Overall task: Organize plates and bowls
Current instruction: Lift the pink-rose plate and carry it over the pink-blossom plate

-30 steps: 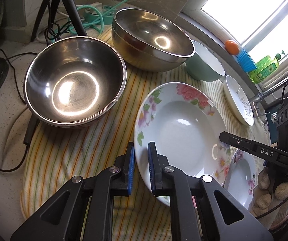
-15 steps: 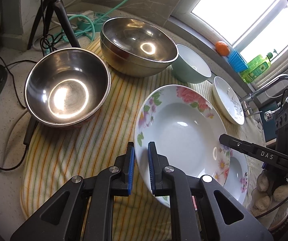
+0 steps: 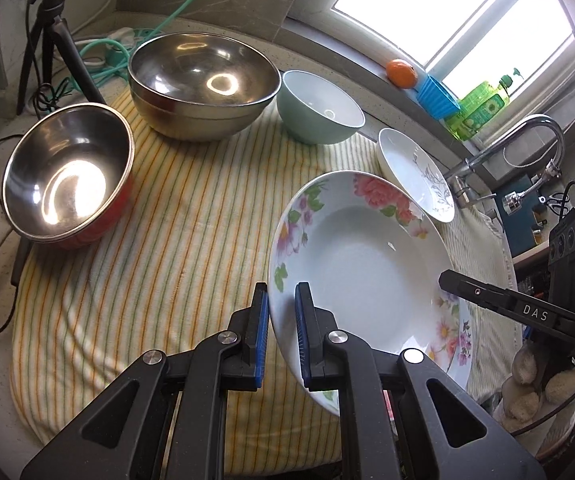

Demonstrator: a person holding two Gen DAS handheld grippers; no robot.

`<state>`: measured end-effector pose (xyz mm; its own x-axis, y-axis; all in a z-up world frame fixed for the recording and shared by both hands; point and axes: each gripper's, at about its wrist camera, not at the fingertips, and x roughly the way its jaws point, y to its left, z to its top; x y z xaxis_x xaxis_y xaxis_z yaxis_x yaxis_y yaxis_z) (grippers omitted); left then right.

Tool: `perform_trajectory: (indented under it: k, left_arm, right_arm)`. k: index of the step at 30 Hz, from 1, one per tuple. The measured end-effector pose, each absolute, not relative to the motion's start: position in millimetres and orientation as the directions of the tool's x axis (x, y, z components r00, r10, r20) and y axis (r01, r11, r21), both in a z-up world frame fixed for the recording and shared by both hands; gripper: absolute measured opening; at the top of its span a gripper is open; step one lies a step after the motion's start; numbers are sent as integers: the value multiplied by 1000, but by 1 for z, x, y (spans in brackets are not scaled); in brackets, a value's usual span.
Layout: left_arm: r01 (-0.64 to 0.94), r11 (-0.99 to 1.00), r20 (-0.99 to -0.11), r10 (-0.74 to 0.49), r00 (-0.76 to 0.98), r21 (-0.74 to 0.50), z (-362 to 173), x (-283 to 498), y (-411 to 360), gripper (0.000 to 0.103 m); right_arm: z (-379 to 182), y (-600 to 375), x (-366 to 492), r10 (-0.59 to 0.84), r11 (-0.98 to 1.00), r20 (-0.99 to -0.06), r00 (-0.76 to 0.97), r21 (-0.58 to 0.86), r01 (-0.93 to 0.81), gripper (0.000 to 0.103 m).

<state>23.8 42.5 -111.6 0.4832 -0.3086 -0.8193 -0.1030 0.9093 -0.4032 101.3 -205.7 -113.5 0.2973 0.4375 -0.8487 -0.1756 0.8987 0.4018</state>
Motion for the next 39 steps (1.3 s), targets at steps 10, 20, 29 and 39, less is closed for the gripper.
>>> perform_trajectory:
  k: [10, 20, 29, 39]
  left_arm:
    - [-20, 913, -823, -358, 440, -408, -114, 26, 1, 11]
    - [50, 914, -833, -388, 395, -402, -119, 23, -32, 11]
    - [84, 918, -847, -391, 360, -388, -128, 23, -56, 11]
    - [103, 920, -858, -391, 333, -379, -135, 22, -77, 11]
  right_arm:
    - [-114, -251, 75, 404, 913, -855, 326, 397, -91, 11]
    - [-125, -290, 50, 374, 920, -867, 328, 391, -14, 11]
    - [-139, -315, 34, 358, 921, -878, 317, 387, 33, 11]
    - [-146, -333, 31, 339, 925, -888, 311, 374, 60, 11]
